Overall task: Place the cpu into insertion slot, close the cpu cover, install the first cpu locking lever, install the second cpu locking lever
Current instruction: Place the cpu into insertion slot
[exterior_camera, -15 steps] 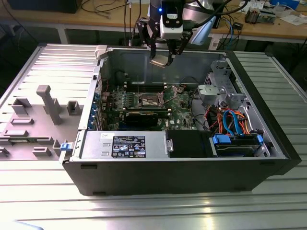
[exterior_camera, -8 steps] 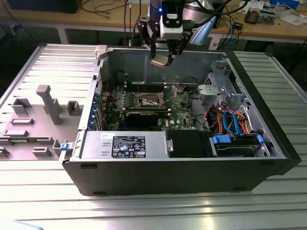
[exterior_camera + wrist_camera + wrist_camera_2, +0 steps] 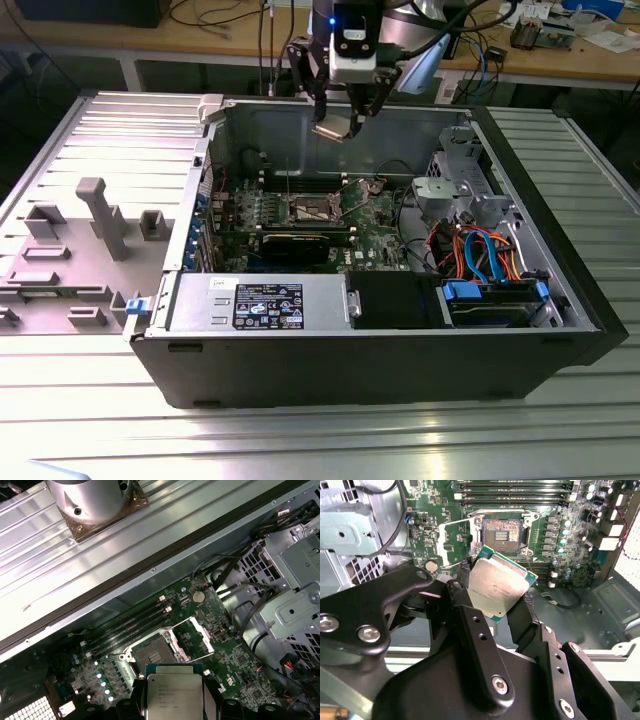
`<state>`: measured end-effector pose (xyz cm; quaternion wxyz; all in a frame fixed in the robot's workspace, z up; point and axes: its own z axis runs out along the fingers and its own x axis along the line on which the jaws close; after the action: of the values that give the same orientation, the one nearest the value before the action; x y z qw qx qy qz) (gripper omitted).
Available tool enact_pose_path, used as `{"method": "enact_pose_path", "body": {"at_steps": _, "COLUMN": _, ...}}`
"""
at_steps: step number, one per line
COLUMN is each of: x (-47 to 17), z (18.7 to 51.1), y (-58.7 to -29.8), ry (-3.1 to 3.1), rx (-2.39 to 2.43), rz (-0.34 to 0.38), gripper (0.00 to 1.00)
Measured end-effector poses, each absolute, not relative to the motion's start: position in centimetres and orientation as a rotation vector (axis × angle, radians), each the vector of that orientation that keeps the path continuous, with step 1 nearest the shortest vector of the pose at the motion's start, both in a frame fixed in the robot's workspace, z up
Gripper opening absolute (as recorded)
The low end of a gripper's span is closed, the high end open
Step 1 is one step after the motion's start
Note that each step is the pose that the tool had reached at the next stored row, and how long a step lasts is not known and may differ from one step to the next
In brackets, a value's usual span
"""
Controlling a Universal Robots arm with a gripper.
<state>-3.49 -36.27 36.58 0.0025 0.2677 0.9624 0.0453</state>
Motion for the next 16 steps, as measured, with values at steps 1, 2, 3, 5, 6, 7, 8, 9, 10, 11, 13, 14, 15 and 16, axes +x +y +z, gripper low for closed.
{"method": "enact_pose_path", "body": {"at_steps": 1, "x": -3.49, "z": 36.53, "y": -36.27, "ry": 3.013, "rx": 0.857, "rz": 0.142, "gripper": 0.55}}
{"method": "enact_pose_path", "body": {"at_steps": 2, "x": -3.49, "z": 36.48, "y": -36.27, "ry": 3.008, "rx": 0.874, "rz": 0.142, "gripper": 0.55}}
{"method": "enact_pose_path", "body": {"at_steps": 3, "x": -3.49, "z": 36.43, "y": -36.27, "ry": 3.002, "rx": 0.891, "rz": 0.142, "gripper": 0.55}}
{"method": "enact_pose_path", "body": {"at_steps": 5, "x": -3.49, "z": 36.33, "y": -36.27, "ry": 2.989, "rx": 0.932, "rz": 0.142, "gripper": 0.55}}
{"method": "enact_pose_path", "body": {"at_steps": 6, "x": -3.49, "z": 36.27, "y": -36.27, "ry": 2.979, "rx": 0.959, "rz": 0.141, "gripper": 0.55}}
{"method": "enact_pose_path", "body": {"at_steps": 7, "x": -3.49, "z": 36.24, "y": -36.27, "ry": 2.974, "rx": 0.974, "rz": 0.141, "gripper": 0.55}}
{"method": "enact_pose_path", "body": {"at_steps": 8, "x": -3.49, "z": 36.22, "y": -36.28, "ry": 2.968, "rx": 0.991, "rz": 0.141, "gripper": 0.55}}
{"method": "enact_pose_path", "body": {"at_steps": 9, "x": -3.49, "z": 36.21, "y": -36.28, "ry": 2.964, "rx": 1.002, "rz": 0.141, "gripper": 0.55}}
{"method": "enact_pose_path", "body": {"at_steps": 10, "x": -3.49, "z": 36.20, "y": -36.27, "ry": 2.962, "rx": 1.007, "rz": 0.141, "gripper": 0.55}}
{"method": "enact_pose_path", "body": {"at_steps": 11, "x": -3.49, "z": 36.20, "y": -36.27, "ry": 2.962, "rx": 1.007, "rz": 0.141, "gripper": 0.55}}
{"method": "enact_pose_path", "body": {"at_steps": 13, "x": -3.49, "z": 36.20, "y": -36.28, "ry": 2.962, "rx": 1.007, "rz": 0.141, "gripper": 0.55}}
{"method": "enact_pose_path", "body": {"at_steps": 14, "x": -3.49, "z": 36.20, "y": -36.27, "ry": 2.962, "rx": 1.008, "rz": 0.141, "gripper": 0.55}}
{"method": "enact_pose_path", "body": {"at_steps": 15, "x": -3.49, "z": 36.20, "y": -36.27, "ry": 2.962, "rx": 1.008, "rz": 0.141, "gripper": 0.55}}
{"method": "enact_pose_path", "body": {"at_steps": 16, "x": -3.49, "z": 36.20, "y": -36.27, "ry": 2.962, "rx": 1.008, "rz": 0.141, "gripper": 0.55}}
